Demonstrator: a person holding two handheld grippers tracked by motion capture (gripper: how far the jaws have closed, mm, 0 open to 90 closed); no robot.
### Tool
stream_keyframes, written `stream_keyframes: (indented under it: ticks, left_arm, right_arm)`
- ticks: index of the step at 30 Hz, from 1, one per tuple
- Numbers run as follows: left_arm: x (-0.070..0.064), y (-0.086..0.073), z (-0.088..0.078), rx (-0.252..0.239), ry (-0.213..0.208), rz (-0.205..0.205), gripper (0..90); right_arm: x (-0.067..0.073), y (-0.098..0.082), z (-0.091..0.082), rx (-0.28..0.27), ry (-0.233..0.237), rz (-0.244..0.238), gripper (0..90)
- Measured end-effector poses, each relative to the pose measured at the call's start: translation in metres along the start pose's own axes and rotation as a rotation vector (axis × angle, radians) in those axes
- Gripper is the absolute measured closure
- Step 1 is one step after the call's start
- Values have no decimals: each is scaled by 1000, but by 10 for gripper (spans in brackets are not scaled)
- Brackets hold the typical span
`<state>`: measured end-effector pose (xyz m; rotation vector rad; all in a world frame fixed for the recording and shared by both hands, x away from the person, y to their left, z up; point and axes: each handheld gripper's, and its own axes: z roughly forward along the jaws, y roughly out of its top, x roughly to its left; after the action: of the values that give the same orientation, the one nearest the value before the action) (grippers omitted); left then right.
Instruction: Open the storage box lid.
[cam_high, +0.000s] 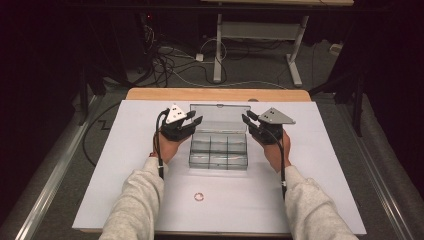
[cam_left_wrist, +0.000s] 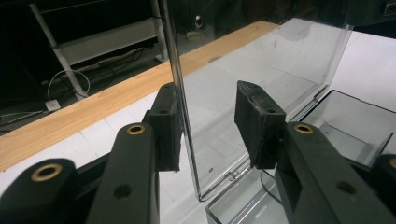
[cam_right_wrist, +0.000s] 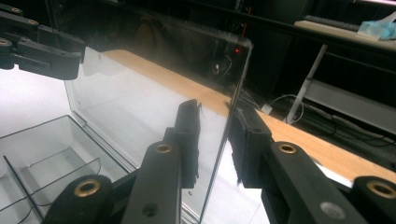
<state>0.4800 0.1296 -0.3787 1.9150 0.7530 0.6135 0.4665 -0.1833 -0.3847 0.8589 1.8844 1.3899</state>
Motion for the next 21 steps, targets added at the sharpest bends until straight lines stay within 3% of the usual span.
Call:
stream_keyframes:
  ticks: [8, 21]
  left_arm:
    - [2, -5, 7, 6, 11, -25, 599]
    - [4, -14, 16, 59, 11, -46, 602]
  right_arm:
    - [1, -5, 6, 5, -32, 17, 739]
    - [-1, -17, 17, 60, -22, 59, 706]
